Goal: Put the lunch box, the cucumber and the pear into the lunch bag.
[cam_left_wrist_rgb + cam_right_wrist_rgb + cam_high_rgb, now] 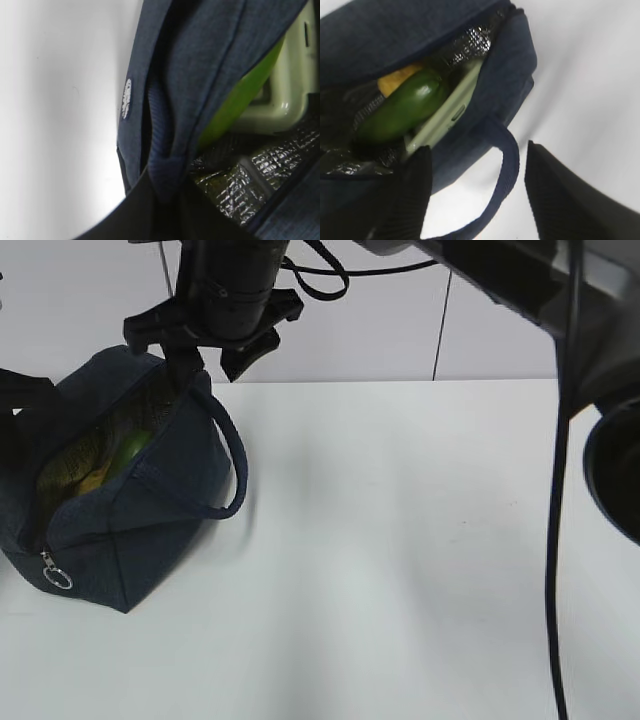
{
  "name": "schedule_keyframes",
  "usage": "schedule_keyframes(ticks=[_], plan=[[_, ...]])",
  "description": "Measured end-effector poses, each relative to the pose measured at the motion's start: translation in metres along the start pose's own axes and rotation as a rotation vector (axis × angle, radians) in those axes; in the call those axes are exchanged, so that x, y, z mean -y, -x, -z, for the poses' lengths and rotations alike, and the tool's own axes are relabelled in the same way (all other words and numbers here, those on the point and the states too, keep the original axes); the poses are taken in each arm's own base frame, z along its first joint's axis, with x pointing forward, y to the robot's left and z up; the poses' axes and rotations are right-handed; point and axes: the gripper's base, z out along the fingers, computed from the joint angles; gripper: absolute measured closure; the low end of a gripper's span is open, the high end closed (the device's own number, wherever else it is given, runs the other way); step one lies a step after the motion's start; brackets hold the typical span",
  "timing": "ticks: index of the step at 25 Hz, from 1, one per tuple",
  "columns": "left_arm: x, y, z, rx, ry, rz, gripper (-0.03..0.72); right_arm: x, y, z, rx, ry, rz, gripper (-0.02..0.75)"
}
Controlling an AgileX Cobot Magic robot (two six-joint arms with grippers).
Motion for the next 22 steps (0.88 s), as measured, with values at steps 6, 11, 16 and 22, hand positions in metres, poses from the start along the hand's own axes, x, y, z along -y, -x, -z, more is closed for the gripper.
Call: schedule_keyframes(ticks=[6,11,16,22], plan=[[0.0,0.0,0.0,0.001,0.0,0.0,0.687,-0.002,-0.002,0.026,0.01,0.005,-0.045,0.275],[0.0,0.0,0.0,0.002,0.0,0.0,0.687,-0.002,-0.009,0.049,0.008,0.005,-0.06,0.275],[0.0,0.0,0.0,0.003,0.0,0.0,0.687,-0.001,-0.03,0.061,-0.064,0.001,0.047,0.275],[0.0,0.0,0.0,0.003,0.0,0.0,0.687,0.007,-0.062,0.082,-0.137,-0.072,0.213,0.275]])
